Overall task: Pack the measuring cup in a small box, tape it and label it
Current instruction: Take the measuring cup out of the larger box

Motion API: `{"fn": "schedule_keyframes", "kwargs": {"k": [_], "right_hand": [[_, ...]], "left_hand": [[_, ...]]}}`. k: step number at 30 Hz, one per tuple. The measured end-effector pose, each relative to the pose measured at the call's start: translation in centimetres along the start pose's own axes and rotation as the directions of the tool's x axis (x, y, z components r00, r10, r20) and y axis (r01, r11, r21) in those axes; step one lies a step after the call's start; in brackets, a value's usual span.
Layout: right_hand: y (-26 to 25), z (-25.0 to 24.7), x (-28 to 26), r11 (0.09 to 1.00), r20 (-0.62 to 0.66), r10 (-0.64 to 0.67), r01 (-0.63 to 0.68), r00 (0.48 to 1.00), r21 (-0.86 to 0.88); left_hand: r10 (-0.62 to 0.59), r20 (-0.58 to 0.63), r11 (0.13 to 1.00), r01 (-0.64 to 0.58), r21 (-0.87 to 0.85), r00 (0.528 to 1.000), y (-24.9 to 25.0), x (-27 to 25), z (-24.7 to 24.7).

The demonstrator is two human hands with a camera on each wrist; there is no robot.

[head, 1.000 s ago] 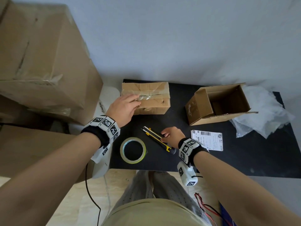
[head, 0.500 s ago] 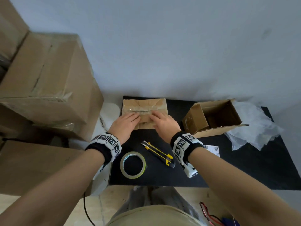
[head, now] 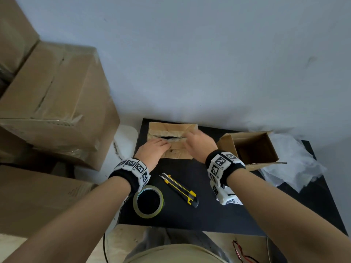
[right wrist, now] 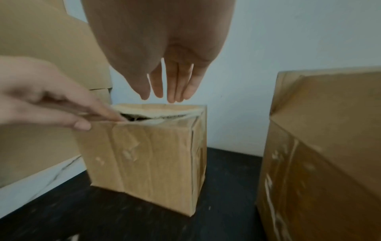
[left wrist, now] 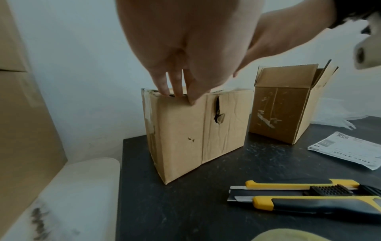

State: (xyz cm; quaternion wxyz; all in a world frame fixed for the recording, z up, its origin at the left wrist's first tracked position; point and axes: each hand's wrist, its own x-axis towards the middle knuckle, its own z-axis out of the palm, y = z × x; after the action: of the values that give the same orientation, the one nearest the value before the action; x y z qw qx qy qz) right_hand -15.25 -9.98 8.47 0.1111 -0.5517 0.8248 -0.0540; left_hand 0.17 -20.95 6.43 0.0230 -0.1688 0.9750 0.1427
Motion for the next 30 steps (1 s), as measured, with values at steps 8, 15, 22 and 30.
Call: {"fn": "schedule_keyframes", "kwargs": {"k": [8, 15, 22, 30], "right_hand": [[0.6, -1.9, 4.3, 0.976, 0.208, 0.069, -0.023, 0.976, -0.218], [-0.6, -2.3, 5.8, 0.824, 0.33, -0.076, 0.246, 0.941, -0.51], [-0.5, -2.5, 6.7, 0.811, 0.365, -0.059, 0.258, 0.929, -0.525], [3.1, -4.5, 7.9, 0.976, 0.336, 0.056, 0.02, 0.94, -0.218]], "left_hand": [[-0.008, -0.015, 0.996, 0.006, -0.09, 1.0, -0.1, -0.3, 0.3], [-0.026, -0.037, 0.989, 0.02, -0.149, 0.999, -0.1, -0.3, 0.5], [-0.032, -0.074, 0.978, 0.016, -0.209, 0.997, -0.8, 0.2, 1.4], [0.035, -0.092, 0.986, -0.05, -0.159, 0.995, -1.3, 0.2, 2.1]]}}
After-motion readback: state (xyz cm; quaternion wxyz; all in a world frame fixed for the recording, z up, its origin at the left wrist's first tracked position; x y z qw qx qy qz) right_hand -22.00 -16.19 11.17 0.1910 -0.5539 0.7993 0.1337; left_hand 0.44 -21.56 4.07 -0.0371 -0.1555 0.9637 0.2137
